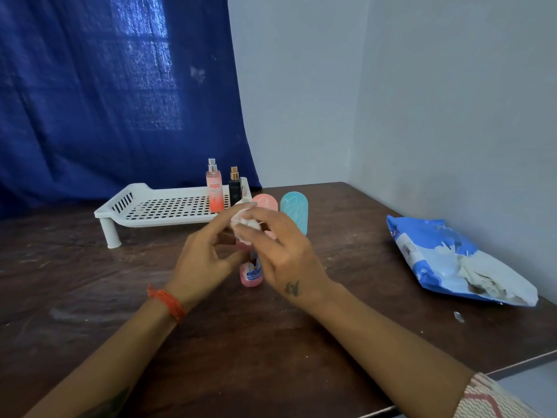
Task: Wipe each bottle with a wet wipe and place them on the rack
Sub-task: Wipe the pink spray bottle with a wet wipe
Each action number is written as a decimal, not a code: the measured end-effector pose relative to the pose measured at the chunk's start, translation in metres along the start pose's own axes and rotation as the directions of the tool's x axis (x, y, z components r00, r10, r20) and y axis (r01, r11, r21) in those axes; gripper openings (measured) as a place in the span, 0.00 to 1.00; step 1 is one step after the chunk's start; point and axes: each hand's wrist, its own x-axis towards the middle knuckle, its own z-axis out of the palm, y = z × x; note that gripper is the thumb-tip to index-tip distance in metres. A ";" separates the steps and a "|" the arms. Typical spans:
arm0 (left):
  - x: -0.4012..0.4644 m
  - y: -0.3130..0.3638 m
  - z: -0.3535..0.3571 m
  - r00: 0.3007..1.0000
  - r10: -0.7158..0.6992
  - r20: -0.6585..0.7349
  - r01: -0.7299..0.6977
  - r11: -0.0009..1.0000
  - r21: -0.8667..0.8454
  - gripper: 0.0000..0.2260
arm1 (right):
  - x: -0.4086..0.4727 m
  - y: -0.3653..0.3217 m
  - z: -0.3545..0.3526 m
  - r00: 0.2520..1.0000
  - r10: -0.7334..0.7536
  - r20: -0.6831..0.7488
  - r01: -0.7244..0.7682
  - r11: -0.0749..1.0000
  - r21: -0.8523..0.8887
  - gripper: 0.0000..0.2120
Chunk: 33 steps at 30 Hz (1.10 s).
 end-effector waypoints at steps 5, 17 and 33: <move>0.000 -0.003 0.000 1.000 -0.011 0.022 0.013 0.998 -0.061 0.32 | -0.003 0.010 0.002 0.992 -0.076 0.102 0.086 0.993 -0.087 0.12; 0.001 -0.003 0.000 0.994 -0.104 0.040 0.107 0.991 -0.079 0.31 | 0.000 0.010 0.000 0.785 0.612 0.091 -0.611 0.743 0.272 0.11; 0.000 -0.003 0.000 0.990 -0.132 0.049 0.135 0.989 -0.067 0.33 | -0.003 0.020 -0.013 0.639 0.750 0.171 -0.769 0.630 0.111 0.09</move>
